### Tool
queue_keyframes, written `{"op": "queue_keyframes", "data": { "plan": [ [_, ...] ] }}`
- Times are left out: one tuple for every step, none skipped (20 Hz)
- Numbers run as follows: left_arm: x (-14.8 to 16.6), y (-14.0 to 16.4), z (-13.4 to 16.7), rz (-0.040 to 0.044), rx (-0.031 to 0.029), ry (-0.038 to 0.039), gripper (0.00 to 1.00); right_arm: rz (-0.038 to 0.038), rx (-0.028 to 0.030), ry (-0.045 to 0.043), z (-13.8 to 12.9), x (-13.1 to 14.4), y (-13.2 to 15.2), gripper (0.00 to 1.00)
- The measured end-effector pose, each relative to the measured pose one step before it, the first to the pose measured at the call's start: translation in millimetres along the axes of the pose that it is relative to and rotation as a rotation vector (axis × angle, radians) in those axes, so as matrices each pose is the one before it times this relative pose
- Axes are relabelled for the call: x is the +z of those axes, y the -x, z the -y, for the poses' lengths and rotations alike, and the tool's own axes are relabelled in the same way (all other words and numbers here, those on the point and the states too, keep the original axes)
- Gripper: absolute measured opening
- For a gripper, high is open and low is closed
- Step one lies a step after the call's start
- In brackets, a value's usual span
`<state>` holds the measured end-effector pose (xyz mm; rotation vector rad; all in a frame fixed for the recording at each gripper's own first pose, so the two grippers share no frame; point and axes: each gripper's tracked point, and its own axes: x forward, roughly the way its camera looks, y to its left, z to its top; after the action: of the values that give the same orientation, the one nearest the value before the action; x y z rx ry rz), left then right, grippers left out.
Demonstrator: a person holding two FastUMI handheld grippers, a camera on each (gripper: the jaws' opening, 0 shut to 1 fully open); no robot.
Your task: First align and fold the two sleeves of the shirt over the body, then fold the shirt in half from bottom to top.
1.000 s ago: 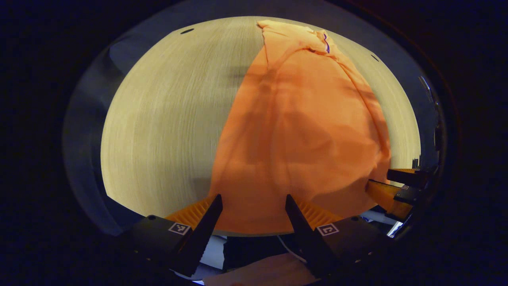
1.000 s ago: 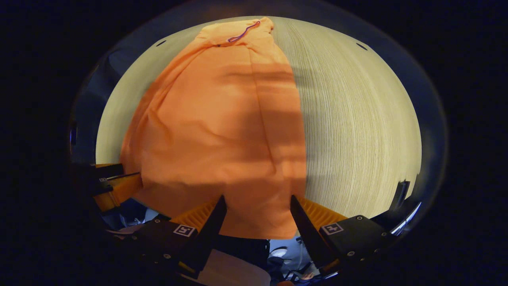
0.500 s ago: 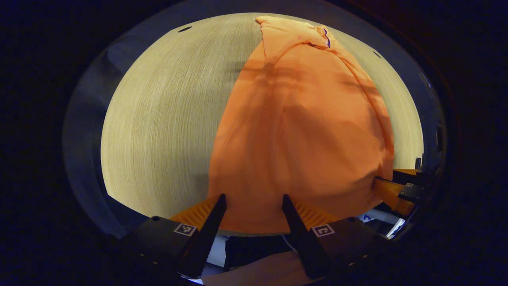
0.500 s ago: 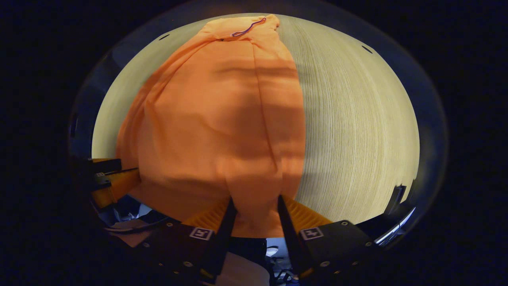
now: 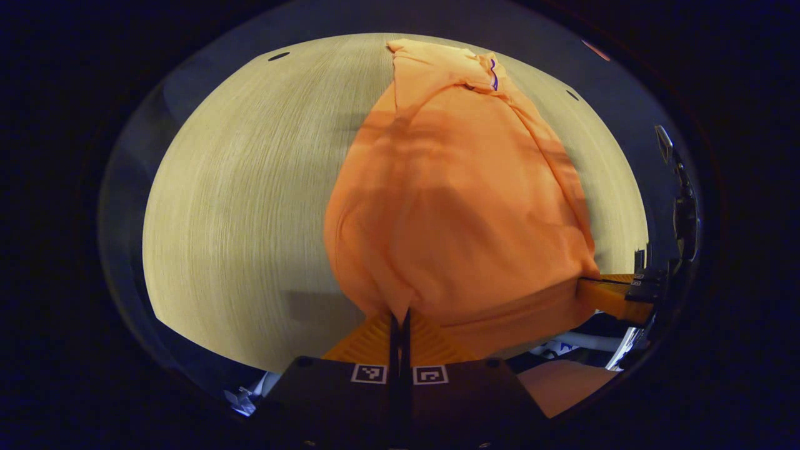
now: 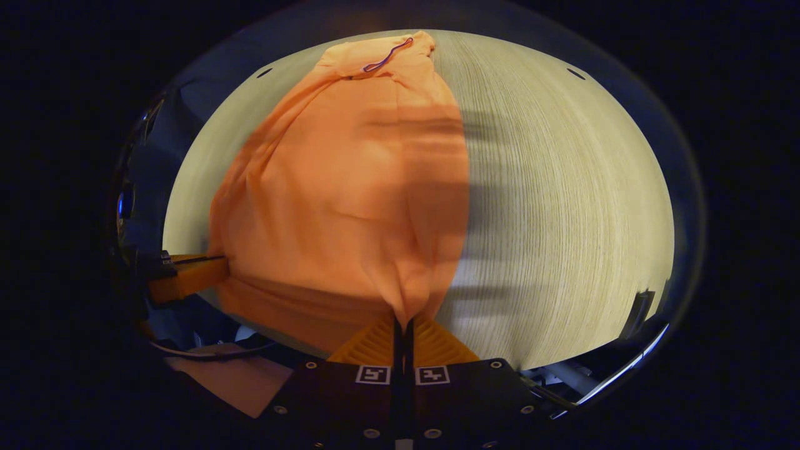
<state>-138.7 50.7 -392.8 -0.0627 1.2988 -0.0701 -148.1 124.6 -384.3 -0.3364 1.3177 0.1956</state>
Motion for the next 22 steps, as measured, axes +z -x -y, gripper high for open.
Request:
{"op": "queue_keyframes", "data": {
  "plan": [
    [6.45, 5.33, 0.68, 0.01763, -0.00034, -0.00920, 0.01, 0.01144, -0.00084, -0.00055, 0.43, 5.78, 4.53, 0.00],
    [8.14, 5.52, 1.54, 0.02079, 0.00003, -0.00656, 0.01, 0.01489, -0.00066, -0.00022, 0.66, 6.75, 4.21, 0.00],
    [9.45, 4.75, 1.64, 0.02230, -0.00131, -0.00524, 0.01, 0.01887, 0.00070, -0.00476, 0.68, 9.47, 5.74, 0.00],
    [10.37, 4.66, 1.08, 0.02218, 0.00076, -0.00965, 0.01, 0.01834, -0.00019, -0.00206, 1.00, 8.63, 4.98, 0.00],
    [9.77, 4.85, -0.37, 0.02014, 0.00109, -0.00913, 0.01, 0.01936, 0.00281, 0.00512, 0.82, 11.32, 4.77, 0.00],
    [13.45, 3.29, -0.72, 0.02723, 0.00183, -0.01073, 0.01, 0.02405, -0.00041, 0.01296, 0.66, 12.38, 4.38, 0.00],
    [12.66, 3.55, -0.87, 0.02208, -0.00040, -0.01817, 0.01, 0.02334, -0.00206, 0.01488, 2.27, 13.27, 4.39, 0.00],
    [13.51, 2.34, -2.36, 0.01994, 0.00554, -0.01469, 0.01, 0.02047, 0.00200, 0.01506, -0.15, 13.44, 2.94, 0.00],
    [14.26, 3.60, -4.21, 0.02594, 0.00656, -0.01079, 0.01, 0.02067, -0.00006, 0.01259, 0.30, 13.68, 3.14, 0.00],
    [14.65, 0.50, -3.61, 0.02575, 0.00586, -0.00613, 0.01, 0.02676, 0.00147, 0.00584, 0.27, 15.25, 3.80, 0.00],
    [13.51, -0.07, -2.95, 0.01999, 0.00239, -0.00229, 0.01, 0.02371, -0.00249, 0.00942, 0.54, 14.74, 2.09, 0.00],
    [12.56, -0.33, -1.55, 0.01390, -0.00281, 0.00175, 0.01, 0.02121, -0.00433, 0.01065, 1.57, 12.34, 0.88, 0.00],
    [11.15, -0.75, -1.30, 0.01695, -0.00349, 0.00321, 0.01, 0.02070, -0.00421, 0.00792, 1.15, 13.98, 0.71, 0.00],
    [11.57, -3.02, -2.10, 0.01725, 0.00069, -0.00315, 0.01, 0.01857, -0.00414, 0.00419, 1.88, 12.05, -0.65, 0.00],
    [11.74, -4.27, -3.93, 0.01287, 0.00430, -0.00406, 0.01, 0.01856, -0.00216, -0.00348, 1.64, 13.28, -1.27, 0.00],
    [11.44, -3.23, -3.53, 0.01357, 0.00763, -0.00568, 0.01, 0.01376, -0.00164, -0.00481, 0.10, 10.37, -1.64, 0.00],
    [13.21, -2.99, -4.74, 0.01631, 0.00908, -0.01020, 0.01, 0.01299, -0.00145, -0.00050, 0.10, 10.91, -2.01, 0.00],
    [12.75, -6.24, -3.91, 0.01508, 0.00838, -0.00315, 0.01, 0.01402, -0.00098, 0.00277, 1.07, 11.87, -4.00, 0.00],
    [13.67, -5.72, -3.18, 0.01528, 0.00575, 0.00370, 0.01, 0.01727, -0.00246, 0.00780, 0.82, 12.83, -4.42, 0.00],
    [14.46, -6.28, -1.85, 0.01291, 0.00146, 0.00397, 0.01, 0.01386, -0.00618, 0.01522, 3.03, 13.48, -3.77, 0.00],
    [15.92, -6.32, -1.07, 0.01454, -0.00043, 0.00331, 0.01, 0.01271, -0.00333, 0.00953, 2.96, 13.20, -5.97, 0.00],
    [16.47, -6.40, -0.86, 0.01166, 0.00102, -0.00015, 0.01, 0.01811, -0.00382, 0.00286, 2.20, 14.44, -3.76, 0.00]
  ]
}}
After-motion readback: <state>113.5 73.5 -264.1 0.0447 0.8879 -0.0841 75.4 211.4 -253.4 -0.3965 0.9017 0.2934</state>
